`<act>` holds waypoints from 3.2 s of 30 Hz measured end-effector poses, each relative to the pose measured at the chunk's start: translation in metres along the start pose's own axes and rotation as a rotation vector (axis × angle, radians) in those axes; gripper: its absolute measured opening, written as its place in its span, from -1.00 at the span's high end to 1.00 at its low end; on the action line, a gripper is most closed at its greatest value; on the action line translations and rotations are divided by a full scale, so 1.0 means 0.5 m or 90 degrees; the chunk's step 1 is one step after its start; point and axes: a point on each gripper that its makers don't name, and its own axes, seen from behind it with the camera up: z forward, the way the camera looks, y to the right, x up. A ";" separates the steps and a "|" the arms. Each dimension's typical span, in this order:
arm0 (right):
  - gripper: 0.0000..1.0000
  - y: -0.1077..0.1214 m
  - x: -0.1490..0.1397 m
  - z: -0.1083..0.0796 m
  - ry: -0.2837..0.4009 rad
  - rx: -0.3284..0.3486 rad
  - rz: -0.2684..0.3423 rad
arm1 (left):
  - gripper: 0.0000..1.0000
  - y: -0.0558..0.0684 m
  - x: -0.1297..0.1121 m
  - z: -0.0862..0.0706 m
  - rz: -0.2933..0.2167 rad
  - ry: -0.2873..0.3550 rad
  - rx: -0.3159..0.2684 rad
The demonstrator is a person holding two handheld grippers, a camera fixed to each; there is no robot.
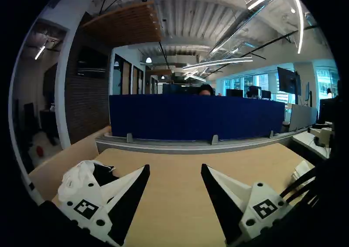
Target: Fold towel
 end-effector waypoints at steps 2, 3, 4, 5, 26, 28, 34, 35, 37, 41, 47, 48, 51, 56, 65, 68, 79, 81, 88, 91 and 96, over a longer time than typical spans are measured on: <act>-1.00 -0.008 0.002 -0.001 -0.001 0.003 0.003 | -0.73 -0.003 -0.007 0.002 0.008 0.003 0.003; -1.00 -0.012 0.002 -0.002 -0.001 0.004 0.004 | -0.73 -0.002 -0.011 0.003 0.010 0.005 0.003; -1.00 -0.015 0.001 -0.003 -0.001 0.005 0.005 | -0.73 -0.001 -0.017 0.004 0.011 0.006 0.002; -1.00 -0.018 0.000 -0.004 -0.001 0.006 0.006 | -0.73 0.000 -0.022 0.005 0.013 0.008 0.002; -1.00 -0.071 -0.040 -0.011 -0.004 0.011 0.004 | -0.73 -0.029 -0.142 0.025 0.043 0.056 0.015; -1.00 -0.080 -0.047 -0.011 -0.004 0.014 0.003 | -0.73 -0.030 -0.155 0.029 0.044 0.061 0.013; -1.00 -0.097 -0.070 -0.008 -0.002 0.017 -0.007 | -0.73 -0.031 -0.198 0.044 0.037 0.074 0.008; -1.00 -0.099 -0.074 -0.007 -0.002 0.018 -0.008 | -0.73 -0.033 -0.207 0.047 0.035 0.075 0.008; -1.00 -0.102 -0.080 -0.004 -0.001 0.019 -0.011 | -0.73 -0.038 -0.224 0.052 0.030 0.075 0.011; -1.00 -0.106 -0.090 0.001 0.001 0.019 -0.016 | -0.73 -0.045 -0.254 0.060 0.024 0.077 0.017; -1.00 -0.109 -0.108 0.006 0.004 0.020 -0.017 | -0.74 -0.053 -0.293 0.071 0.020 0.078 0.020; -1.00 -0.109 -0.110 0.007 0.003 0.020 -0.018 | -0.74 -0.055 -0.296 0.072 0.020 0.078 0.022; -1.00 -0.110 -0.117 0.010 0.000 0.021 -0.023 | -0.74 -0.064 -0.302 0.074 0.020 0.080 0.029; -1.00 -0.110 -0.118 0.014 -0.001 0.023 -0.034 | -0.74 -0.075 -0.307 0.076 0.019 0.085 0.034; -1.00 -0.124 -0.124 0.023 -0.007 0.031 -0.038 | -0.74 -0.081 -0.308 0.075 0.010 0.093 0.038; -1.00 -0.126 -0.125 0.025 -0.007 0.030 -0.041 | -0.74 -0.080 -0.309 0.075 0.011 0.093 0.036; -1.00 -0.102 -0.107 0.014 0.008 0.022 -0.034 | -0.73 -0.082 -0.310 0.075 0.010 0.093 0.037; -1.00 -0.093 -0.103 0.011 0.013 0.016 -0.032 | -0.74 -0.083 -0.310 0.074 0.010 0.093 0.037; -1.00 -0.051 -0.089 -0.004 0.032 -0.002 -0.025 | -0.74 -0.083 -0.310 0.074 0.011 0.093 0.037; -1.00 -0.034 -0.086 -0.012 0.040 -0.008 -0.029 | -0.73 -0.083 -0.310 0.074 0.011 0.093 0.037; -1.00 -0.006 -0.094 -0.021 0.049 -0.017 -0.037 | -0.74 -0.083 -0.309 0.075 0.011 0.093 0.037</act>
